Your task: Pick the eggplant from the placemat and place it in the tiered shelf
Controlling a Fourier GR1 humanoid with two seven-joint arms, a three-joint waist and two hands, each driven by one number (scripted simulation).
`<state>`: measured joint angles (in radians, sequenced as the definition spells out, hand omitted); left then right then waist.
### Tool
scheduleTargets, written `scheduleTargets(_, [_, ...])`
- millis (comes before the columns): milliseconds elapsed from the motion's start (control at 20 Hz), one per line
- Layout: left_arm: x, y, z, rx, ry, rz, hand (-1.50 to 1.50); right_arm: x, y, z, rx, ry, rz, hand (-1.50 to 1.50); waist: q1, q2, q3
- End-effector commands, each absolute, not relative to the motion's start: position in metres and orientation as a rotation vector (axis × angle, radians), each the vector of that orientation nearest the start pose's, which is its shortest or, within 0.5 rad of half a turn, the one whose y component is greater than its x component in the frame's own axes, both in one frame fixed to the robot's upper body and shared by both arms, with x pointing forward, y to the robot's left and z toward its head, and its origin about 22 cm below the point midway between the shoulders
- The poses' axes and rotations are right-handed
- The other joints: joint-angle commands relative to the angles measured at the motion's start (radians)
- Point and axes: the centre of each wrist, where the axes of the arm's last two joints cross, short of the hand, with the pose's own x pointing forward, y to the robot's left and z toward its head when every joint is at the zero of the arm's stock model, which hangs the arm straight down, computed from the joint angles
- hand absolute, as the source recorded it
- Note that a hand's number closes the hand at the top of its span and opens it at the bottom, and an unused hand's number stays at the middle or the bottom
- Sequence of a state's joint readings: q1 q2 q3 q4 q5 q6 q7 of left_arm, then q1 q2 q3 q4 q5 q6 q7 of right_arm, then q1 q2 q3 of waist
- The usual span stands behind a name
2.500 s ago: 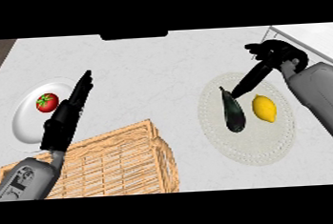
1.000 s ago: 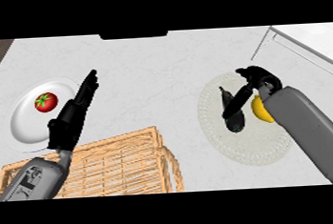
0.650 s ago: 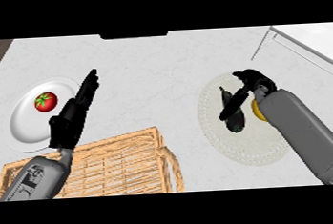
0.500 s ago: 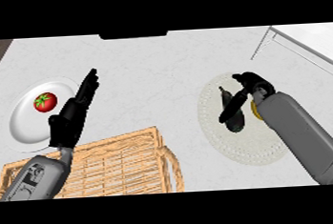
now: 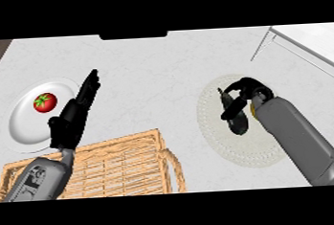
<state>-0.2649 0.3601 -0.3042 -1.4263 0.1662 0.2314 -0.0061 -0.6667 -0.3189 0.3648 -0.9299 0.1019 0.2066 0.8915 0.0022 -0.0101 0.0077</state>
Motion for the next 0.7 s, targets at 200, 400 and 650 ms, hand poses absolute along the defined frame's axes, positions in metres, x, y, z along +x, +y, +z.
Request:
scheduleTargets(200, [0.277, 0.213, 0.019, 0.103, -1.568, -0.267, 0.00, 0.366, -0.190, 0.032, -0.465, -0.586, 0.889, 1.50, 0.000, 0.009, -0.008])
scheduleTargets(400, [0.290, 0.219, 0.022, 0.094, -1.594, -0.274, 0.00, 0.387, -0.181, 0.039, -0.665, -0.623, 0.666, 1.50, 0.015, 0.015, -0.008])
scheduleTargets(650, [0.291, 0.213, 0.029, 0.067, -1.602, -0.301, 0.00, 0.416, -0.147, 0.079, -0.970, -0.609, 0.313, 1.50, 0.057, 0.021, -0.010])
